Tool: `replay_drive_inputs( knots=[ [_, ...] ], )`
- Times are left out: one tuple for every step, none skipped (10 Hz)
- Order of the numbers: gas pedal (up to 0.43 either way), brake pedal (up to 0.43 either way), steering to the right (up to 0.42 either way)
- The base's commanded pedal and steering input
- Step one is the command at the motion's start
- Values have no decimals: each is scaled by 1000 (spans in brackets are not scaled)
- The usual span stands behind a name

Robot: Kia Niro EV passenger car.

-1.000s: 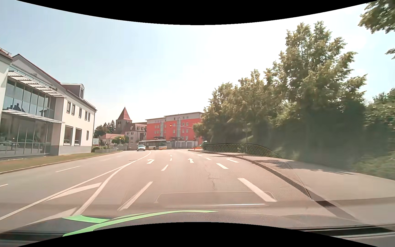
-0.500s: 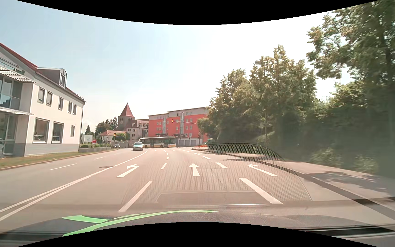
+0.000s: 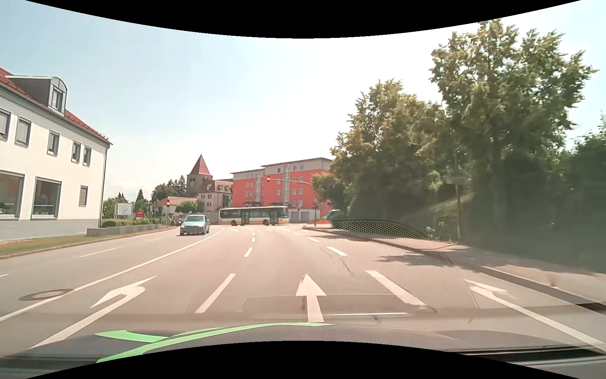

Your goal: Follow the waypoints while adhering to traffic rules and regulations

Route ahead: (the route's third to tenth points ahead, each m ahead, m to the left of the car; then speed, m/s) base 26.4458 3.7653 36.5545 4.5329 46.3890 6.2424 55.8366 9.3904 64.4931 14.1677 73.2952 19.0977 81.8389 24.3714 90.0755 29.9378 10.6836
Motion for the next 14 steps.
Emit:
replay_drive_inputs(
  knots=[
    [0, 244, -22],
    [0, 244, -23],
    [0, 244, -23],
    [0, 244, -23],
    [0, 244, -24],
    [0, 244, -25],
    [0, 244, -25],
    [0, 244, -26],
    [0, 226, -28],
    [0, 220, -28],
    [0, 220, -29],
    [0, 213, -30],
    [0, 195, -31],
    [0, 189, -31]
  ],
)
